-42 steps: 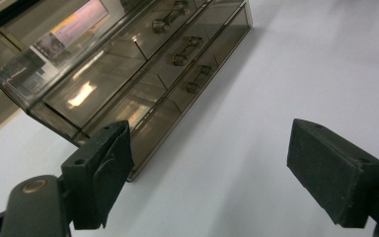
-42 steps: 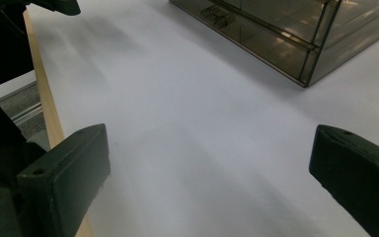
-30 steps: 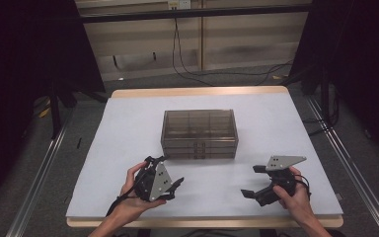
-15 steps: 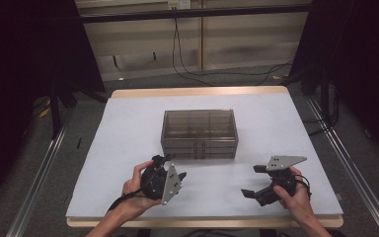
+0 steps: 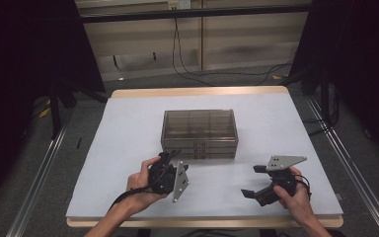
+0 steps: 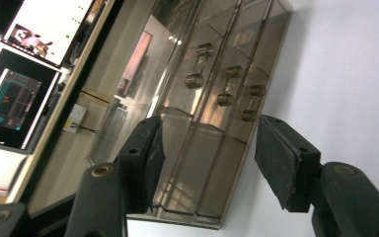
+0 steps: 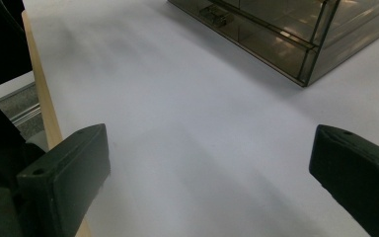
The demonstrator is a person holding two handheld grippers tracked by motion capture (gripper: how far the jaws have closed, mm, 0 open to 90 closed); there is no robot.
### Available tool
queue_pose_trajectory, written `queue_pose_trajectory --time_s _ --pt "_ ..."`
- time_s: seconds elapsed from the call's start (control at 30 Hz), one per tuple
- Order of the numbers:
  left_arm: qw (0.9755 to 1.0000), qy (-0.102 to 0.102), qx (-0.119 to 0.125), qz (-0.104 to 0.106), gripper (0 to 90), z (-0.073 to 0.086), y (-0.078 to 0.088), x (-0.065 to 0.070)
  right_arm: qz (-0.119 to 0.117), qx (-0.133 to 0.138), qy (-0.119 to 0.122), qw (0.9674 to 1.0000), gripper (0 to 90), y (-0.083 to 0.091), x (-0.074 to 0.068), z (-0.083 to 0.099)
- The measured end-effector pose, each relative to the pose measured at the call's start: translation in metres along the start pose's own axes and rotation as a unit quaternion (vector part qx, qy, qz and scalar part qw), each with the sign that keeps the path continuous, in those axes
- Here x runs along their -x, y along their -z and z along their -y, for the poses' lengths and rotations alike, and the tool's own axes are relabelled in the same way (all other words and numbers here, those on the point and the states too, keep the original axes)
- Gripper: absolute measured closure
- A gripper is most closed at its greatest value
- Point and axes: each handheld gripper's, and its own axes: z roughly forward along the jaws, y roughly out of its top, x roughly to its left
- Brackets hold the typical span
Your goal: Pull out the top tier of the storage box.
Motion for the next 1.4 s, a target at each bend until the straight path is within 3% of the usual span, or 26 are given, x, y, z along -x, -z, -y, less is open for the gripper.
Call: queue_pose_trajectory --time_s 0.23,0.27,0.4,0.47,0.53,0.6,0.73,0.77,0.87,0.97,1.0,1.03,1.17,1.3,1.4 --pt "0.9995 -0.025 -0.007 -0.020 46.4 -0.002 -0.008 0.005 0.000 0.000 0.001 1.0000 1.9 0.000 0.000 0.000" --pt "0.9989 -0.036 -0.003 -0.029 46.8 -0.003 -0.010 0.006 0.000 0.000 0.001 1.0000 1.9 0.000 0.000 0.000" --pt "0.9983 -0.048 -0.013 -0.031 47.6 -0.006 -0.012 0.008 -0.002 0.000 -0.001 1.0000 1.9 -0.001 0.000 0.000" --pt "0.9974 -0.060 -0.012 -0.039 48.4 -0.008 -0.014 0.009 -0.002 0.000 0.000 1.0000 1.8 -0.001 0.000 0.000" --pt "0.9949 -0.086 -0.018 -0.049 48.5 -0.011 -0.015 0.009 -0.001 0.000 0.001 1.0000 1.9 0.000 0.000 0.000" --pt "0.9949 -0.084 -0.024 -0.051 48.6 -0.012 -0.017 0.011 -0.002 0.000 -0.001 1.0000 1.9 0.000 0.000 0.000" --pt "0.9930 -0.097 -0.025 -0.062 50.0 -0.014 -0.022 0.014 -0.002 0.000 0.000 1.0000 1.9 -0.001 0.000 0.000" --pt "0.9917 -0.108 -0.029 -0.063 50.5 -0.016 -0.023 0.014 -0.002 0.000 -0.001 1.0000 1.9 -0.001 0.000 0.000" --pt "0.9912 -0.110 -0.026 -0.069 52.4 -0.018 -0.024 0.016 -0.002 0.000 -0.001 1.0000 1.8 -0.001 0.000 0.000" --pt "0.9872 -0.136 -0.031 -0.078 53.8 -0.021 -0.027 0.020 -0.002 0.000 -0.001 1.0000 1.8 -0.001 0.000 0.000" --pt "0.9872 -0.135 -0.031 -0.079 54.4 -0.022 -0.028 0.021 -0.002 0.000 -0.001 1.0000 1.9 -0.001 0.000 0.000" --pt "0.9847 -0.148 -0.032 -0.087 55.0 -0.023 -0.029 0.022 -0.002 0.000 0.000 1.0000 1.9 -0.001 0.000 0.000" --pt "0.9820 -0.158 -0.039 -0.095 59.4 -0.026 -0.032 0.025 -0.002 0.000 0.001 1.0000 1.9 0.000 0.000 0.000" --pt "0.9719 -0.198 -0.052 -0.116 62.1 -0.027 -0.035 0.032 -0.002 0.000 0.001 1.0000 1.9 0.000 0.000 0.000" --pt "0.9719 -0.198 -0.051 -0.117 63.9 -0.027 -0.037 0.034 -0.001 0.001 0.000 1.0000 1.9 0.000 0.000 0.000"
